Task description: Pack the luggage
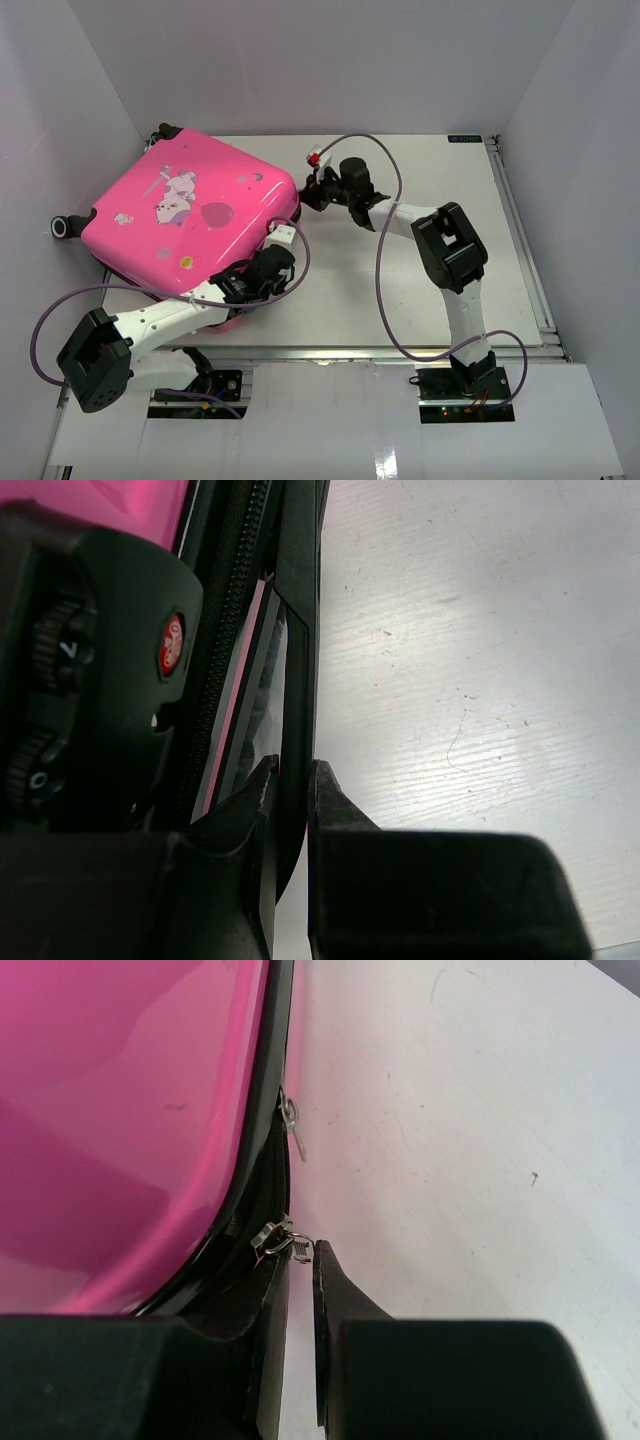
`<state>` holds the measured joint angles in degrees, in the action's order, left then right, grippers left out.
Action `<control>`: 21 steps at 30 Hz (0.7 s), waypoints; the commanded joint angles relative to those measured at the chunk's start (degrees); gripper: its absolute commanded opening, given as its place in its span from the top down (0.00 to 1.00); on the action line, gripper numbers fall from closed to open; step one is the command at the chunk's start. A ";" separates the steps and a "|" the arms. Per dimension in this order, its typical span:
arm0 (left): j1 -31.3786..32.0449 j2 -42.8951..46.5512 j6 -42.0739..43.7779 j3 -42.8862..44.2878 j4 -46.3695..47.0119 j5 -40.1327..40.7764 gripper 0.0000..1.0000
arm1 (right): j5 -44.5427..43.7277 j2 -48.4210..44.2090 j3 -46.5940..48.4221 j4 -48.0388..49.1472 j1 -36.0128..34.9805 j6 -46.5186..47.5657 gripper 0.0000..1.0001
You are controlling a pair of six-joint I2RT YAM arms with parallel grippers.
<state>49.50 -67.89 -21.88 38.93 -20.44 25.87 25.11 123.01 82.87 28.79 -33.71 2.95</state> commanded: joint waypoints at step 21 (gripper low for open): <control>3.94 0.51 1.01 0.22 5.71 -1.34 1.00 | 2.47 15.29 16.53 17.64 3.92 -9.47 0.92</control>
<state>50.70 -67.32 -18.02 36.57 -15.48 26.81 37.33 136.82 95.88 39.48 -31.98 -5.14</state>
